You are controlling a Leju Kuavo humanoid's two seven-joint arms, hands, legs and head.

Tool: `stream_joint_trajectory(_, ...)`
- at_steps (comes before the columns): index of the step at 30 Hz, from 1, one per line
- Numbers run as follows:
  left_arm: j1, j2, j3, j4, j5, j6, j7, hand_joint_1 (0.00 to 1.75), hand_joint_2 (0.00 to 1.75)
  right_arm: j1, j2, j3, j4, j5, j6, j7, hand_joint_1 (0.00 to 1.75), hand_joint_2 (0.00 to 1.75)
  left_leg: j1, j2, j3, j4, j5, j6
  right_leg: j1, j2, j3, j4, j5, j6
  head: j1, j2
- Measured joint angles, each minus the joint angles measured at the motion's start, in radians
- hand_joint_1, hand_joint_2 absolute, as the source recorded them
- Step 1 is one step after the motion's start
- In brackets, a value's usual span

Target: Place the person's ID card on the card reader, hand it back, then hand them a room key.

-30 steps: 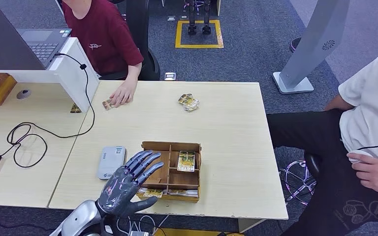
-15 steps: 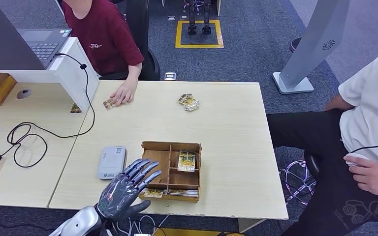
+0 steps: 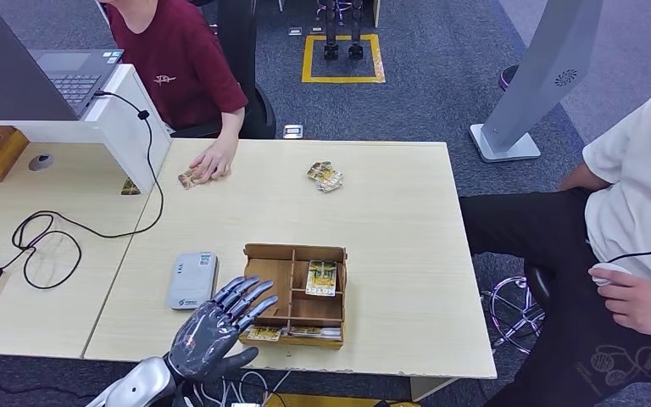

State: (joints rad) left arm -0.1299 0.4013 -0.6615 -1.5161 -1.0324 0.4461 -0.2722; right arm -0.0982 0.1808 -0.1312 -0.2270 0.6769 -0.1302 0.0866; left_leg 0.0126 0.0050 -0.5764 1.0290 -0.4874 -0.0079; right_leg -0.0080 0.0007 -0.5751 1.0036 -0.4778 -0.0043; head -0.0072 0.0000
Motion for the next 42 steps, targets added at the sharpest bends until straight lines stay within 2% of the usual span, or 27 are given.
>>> stream_joint_trajectory(42, 0.004, -0.011, -0.02, 0.034, -0.018, 0.003, 0.016, 0.0, 1.75, -0.009, 0.0, 0.0, -0.001, 0.015, 0.01, 0.02, 0.0, 1.75, 0.0, 0.0, 0.0, 0.0, 0.0, 0.0, 0.0, 0.0, 0.0, 0.0, 0.0, 0.0, 0.0, 0.0)
